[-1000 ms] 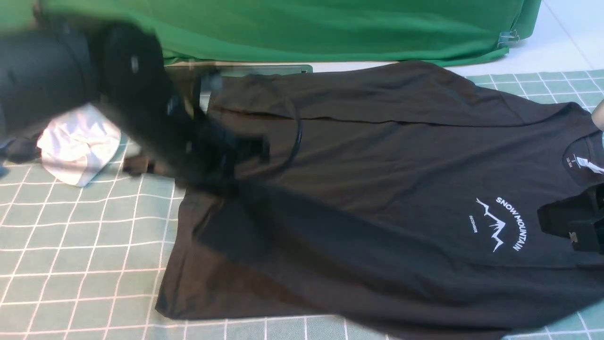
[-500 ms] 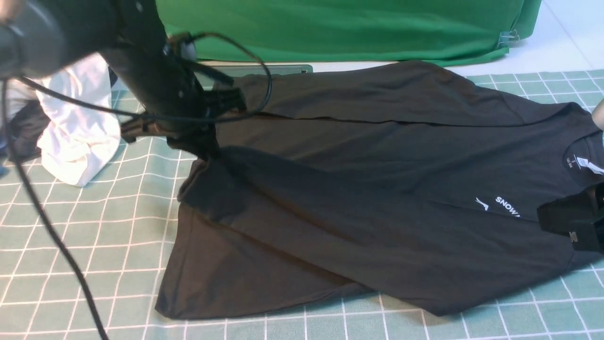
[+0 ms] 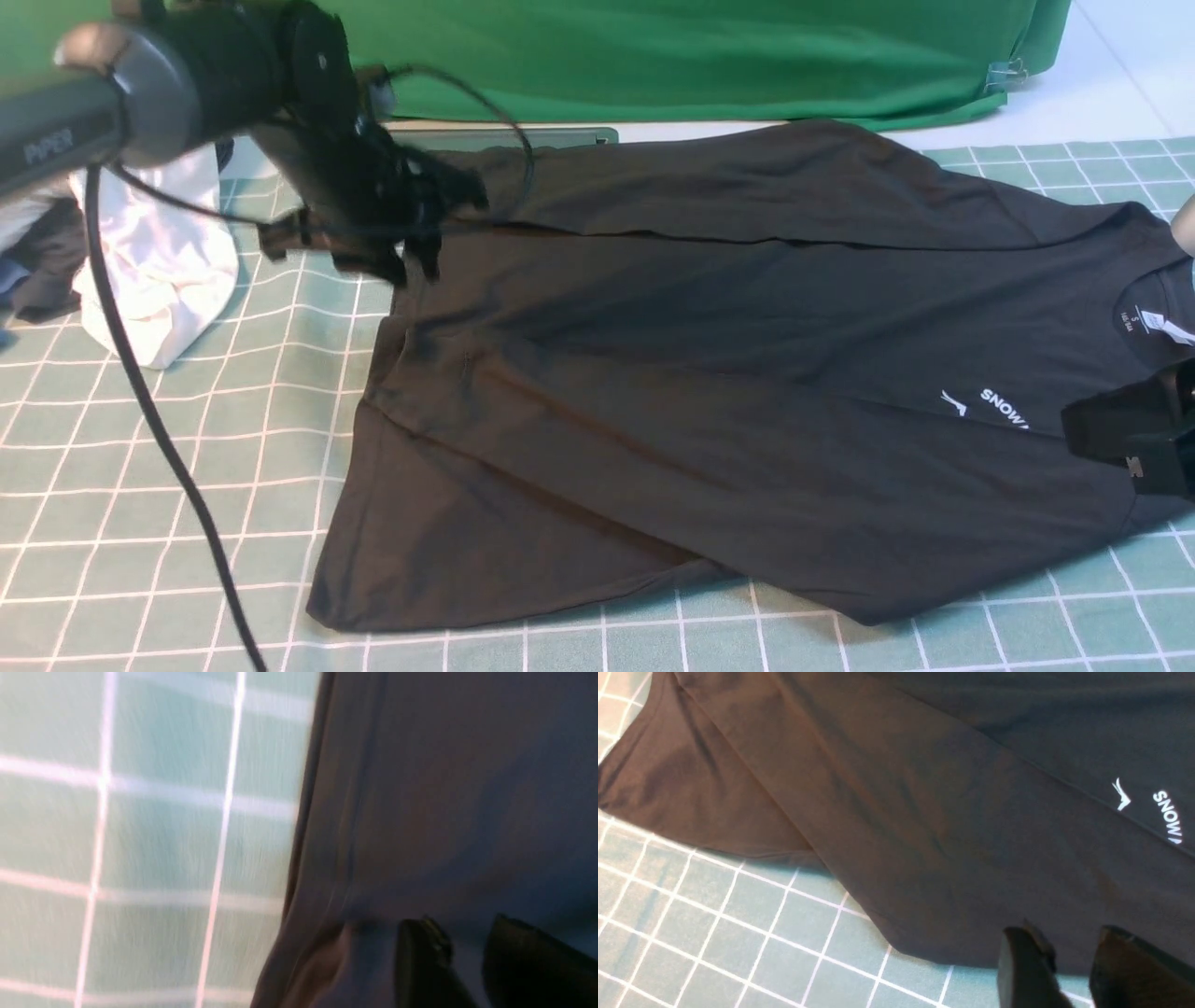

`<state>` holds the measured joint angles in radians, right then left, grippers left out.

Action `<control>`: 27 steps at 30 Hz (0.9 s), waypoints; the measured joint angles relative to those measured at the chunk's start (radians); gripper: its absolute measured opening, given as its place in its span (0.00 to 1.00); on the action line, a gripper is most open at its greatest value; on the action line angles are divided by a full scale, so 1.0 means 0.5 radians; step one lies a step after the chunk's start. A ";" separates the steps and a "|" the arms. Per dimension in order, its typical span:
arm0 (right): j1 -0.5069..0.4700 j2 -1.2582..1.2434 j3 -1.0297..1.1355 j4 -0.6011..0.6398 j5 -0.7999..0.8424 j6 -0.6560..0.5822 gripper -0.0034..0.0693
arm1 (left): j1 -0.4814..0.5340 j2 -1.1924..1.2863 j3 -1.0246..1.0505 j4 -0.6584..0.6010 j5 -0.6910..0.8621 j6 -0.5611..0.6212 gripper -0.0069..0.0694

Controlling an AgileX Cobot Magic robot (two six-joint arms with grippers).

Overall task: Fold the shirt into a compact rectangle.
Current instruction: 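Fold the left side of the black T-shirt inward over its body, then grab the top left corner of the dark shirt with the left gripper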

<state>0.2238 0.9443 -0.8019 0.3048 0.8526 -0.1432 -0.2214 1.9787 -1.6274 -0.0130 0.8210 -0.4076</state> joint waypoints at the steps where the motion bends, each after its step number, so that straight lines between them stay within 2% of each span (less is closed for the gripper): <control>1: 0.000 0.000 0.000 0.000 -0.002 0.000 0.37 | 0.021 0.002 -0.050 -0.026 -0.031 -0.012 0.46; 3: 0.000 0.000 0.000 0.000 -0.009 -0.003 0.37 | 0.064 0.018 -0.132 -0.117 -0.087 -0.018 0.54; 7: 0.000 0.000 0.000 0.000 -0.020 -0.003 0.37 | 0.161 0.163 -0.301 -0.410 -0.122 0.010 0.62; 13: 0.000 0.000 0.000 0.000 -0.022 -0.003 0.37 | 0.268 0.520 -0.530 -0.765 -0.046 0.035 0.64; 22: 0.000 0.000 0.000 0.000 -0.030 -0.005 0.37 | 0.282 0.888 -0.923 -0.784 -0.085 0.060 0.64; 27: 0.000 0.000 0.000 0.000 -0.035 0.001 0.37 | 0.282 0.946 -0.974 -0.831 -0.187 0.100 0.64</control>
<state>0.2238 0.9443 -0.8019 0.3048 0.8353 -0.1425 -0.0806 2.4520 -2.1146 -0.4287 0.7275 -0.3577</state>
